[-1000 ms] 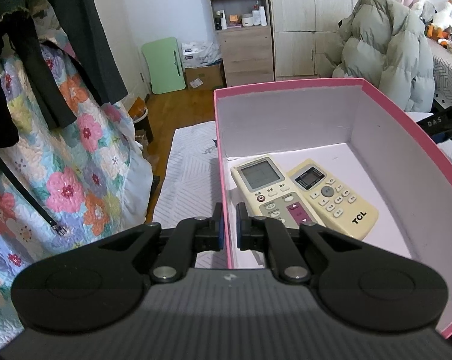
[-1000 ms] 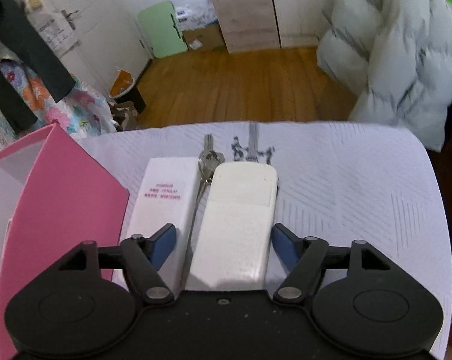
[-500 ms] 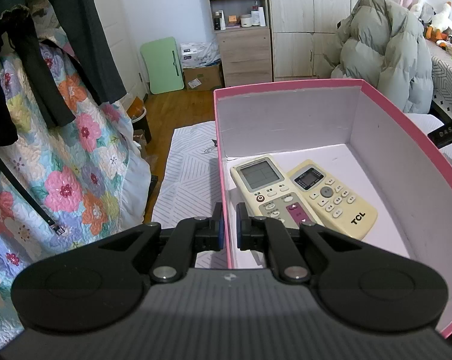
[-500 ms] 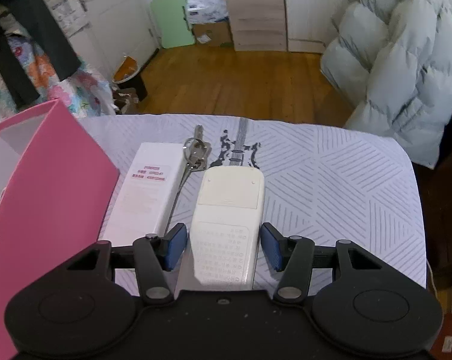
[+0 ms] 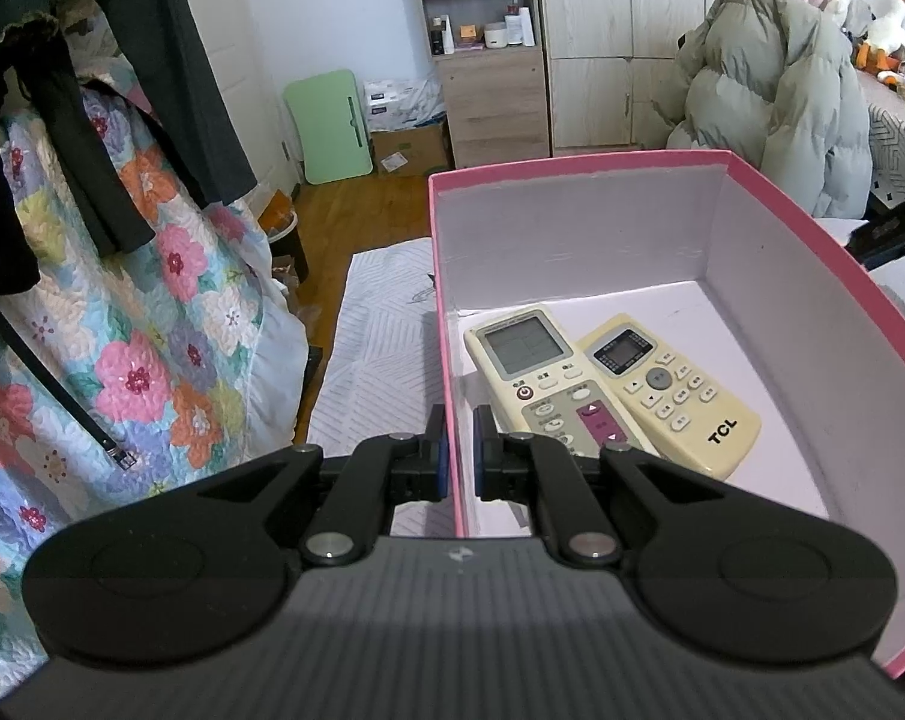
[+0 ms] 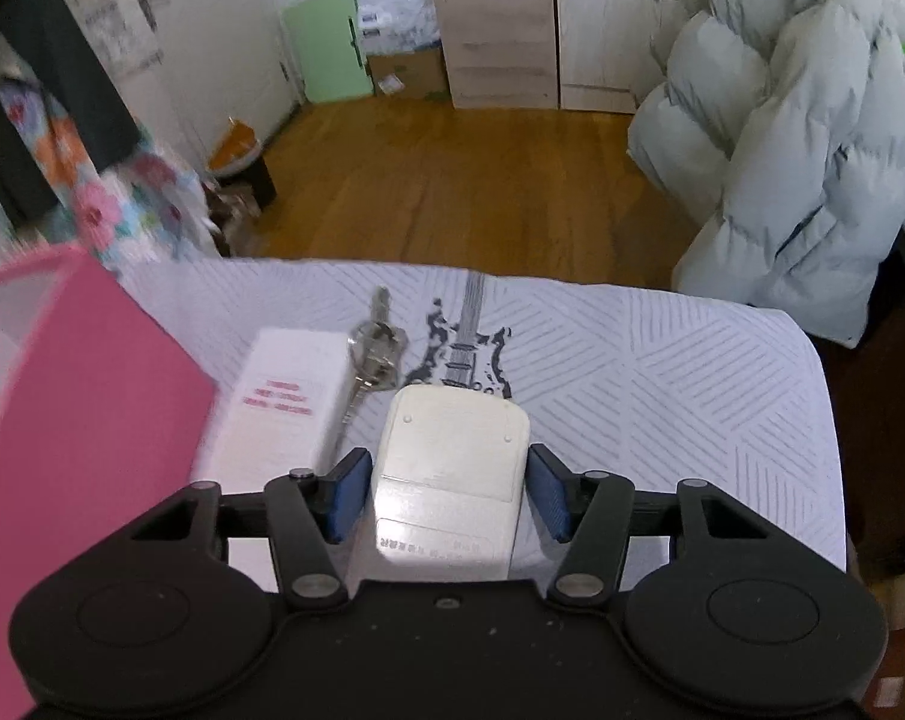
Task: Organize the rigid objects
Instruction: 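Lift the white remote with the right tool and carry it over the pink box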
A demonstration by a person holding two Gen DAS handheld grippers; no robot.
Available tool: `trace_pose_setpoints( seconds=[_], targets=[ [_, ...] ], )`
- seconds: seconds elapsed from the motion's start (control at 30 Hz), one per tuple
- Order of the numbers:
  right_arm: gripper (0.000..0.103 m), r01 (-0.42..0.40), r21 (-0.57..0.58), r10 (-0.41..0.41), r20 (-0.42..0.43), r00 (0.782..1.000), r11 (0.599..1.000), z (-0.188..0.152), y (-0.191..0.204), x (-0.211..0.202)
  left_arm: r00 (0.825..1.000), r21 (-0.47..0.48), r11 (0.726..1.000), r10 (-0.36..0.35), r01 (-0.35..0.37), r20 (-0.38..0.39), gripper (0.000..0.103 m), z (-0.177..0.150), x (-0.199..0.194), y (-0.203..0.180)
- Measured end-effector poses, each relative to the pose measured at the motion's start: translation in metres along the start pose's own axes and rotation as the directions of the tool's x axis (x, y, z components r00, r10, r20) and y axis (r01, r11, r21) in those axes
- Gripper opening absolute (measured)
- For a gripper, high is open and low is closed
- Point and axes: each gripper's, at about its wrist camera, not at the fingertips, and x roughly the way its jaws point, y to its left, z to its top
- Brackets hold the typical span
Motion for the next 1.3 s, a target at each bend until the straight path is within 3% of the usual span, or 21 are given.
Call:
trace_pose_setpoints(
  seconds=[0.13, 0.23, 0.47, 0.8, 0.97, 1.03, 1.17, 1.3],
  targets=[
    [0.06, -0.088, 0.052, 0.081, 0.133, 0.988, 0.995, -0.017, 0.002, -0.046, 1.0, -0.019, 1.0, -0.002, 0.002, 0.014, 0.006, -0.001, -0.002, 0.002],
    [0.059, -0.103, 0.025, 0.097, 0.196, 0.976, 0.994, -0.034, 0.011, -0.07, 1.0, 0.008, 1.0, 0.014, -0.014, 0.013, 0.006, -0.001, -0.002, -0.002],
    [0.058, -0.13, -0.04, 0.136, 0.263, 0.955, 0.991, -0.063, 0.03, -0.109, 0.999, 0.025, 0.999, 0.031, -0.031, 0.012, 0.006, -0.001, -0.001, -0.006],
    [0.058, -0.161, -0.11, 0.188, 0.32, 0.929, 0.981, -0.065, 0.05, -0.157, 0.999, 0.023, 0.999, 0.027, -0.027, 0.019, 0.006, -0.001, -0.001, -0.007],
    [0.058, -0.189, -0.219, 0.26, 0.359, 0.896, 0.957, -0.058, 0.077, -0.191, 1.0, -0.004, 1.0, 0.007, -0.007, 0.03, 0.006, -0.002, -0.002, -0.003],
    [0.058, -0.233, -0.253, 0.318, 0.378, 0.87, 0.939, -0.056, 0.087, -0.206, 0.999, -0.017, 1.0, 0.001, -0.001, 0.036, 0.006, -0.004, -0.003, -0.002],
    [0.058, -0.335, -0.314, 0.433, 0.331, 0.839, 0.889, -0.044, 0.109, -0.209, 0.999, -0.001, 1.0, 0.01, -0.01, 0.034, 0.006, -0.004, -0.004, -0.001],
    [0.058, -0.344, -0.402, 0.465, 0.258, 0.847, 0.849, -0.028, 0.144, -0.183, 0.999, -0.005, 1.0, 0.004, -0.004, 0.036, 0.006, -0.003, -0.003, -0.001]
  ],
)
